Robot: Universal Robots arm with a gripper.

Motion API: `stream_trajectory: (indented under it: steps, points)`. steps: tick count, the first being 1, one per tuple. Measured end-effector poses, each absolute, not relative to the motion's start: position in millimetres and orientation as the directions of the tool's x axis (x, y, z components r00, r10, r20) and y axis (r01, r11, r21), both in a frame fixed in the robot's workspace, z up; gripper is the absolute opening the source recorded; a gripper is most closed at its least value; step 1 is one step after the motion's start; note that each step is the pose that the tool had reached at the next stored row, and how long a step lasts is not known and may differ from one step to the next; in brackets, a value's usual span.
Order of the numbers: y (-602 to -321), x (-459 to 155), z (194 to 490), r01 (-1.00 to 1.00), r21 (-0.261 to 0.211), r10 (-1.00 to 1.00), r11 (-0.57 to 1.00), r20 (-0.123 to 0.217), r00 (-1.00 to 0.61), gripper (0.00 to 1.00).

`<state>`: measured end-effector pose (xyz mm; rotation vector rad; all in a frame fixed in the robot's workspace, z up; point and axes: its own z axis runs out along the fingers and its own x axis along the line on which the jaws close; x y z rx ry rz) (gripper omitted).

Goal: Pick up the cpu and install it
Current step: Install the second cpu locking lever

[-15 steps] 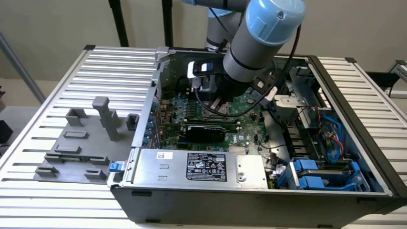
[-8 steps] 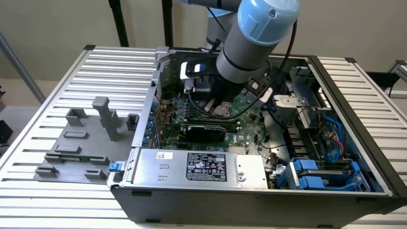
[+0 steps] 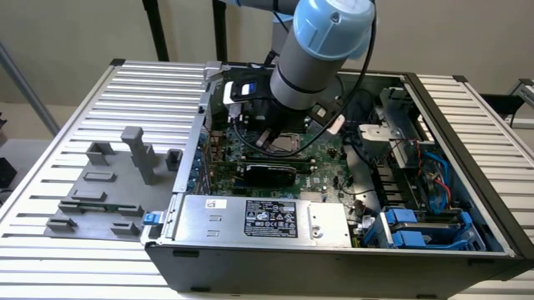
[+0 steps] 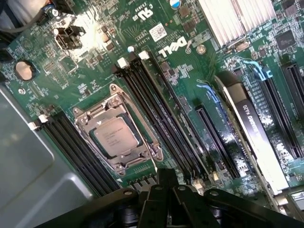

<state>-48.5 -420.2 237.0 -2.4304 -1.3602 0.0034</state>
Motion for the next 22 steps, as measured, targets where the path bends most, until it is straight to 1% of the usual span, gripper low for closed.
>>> stream_trajectory:
  steps: [10, 22]
  points:
    - [-414.7, -51.9, 223.7, 0.825, -0.306, 0.826, -0.475, 0.169, 0.538, 0.11]
    - [-414.7, -52.0, 220.8, 0.825, -0.305, 0.826, -0.475, 0.168, 0.538, 0.11]
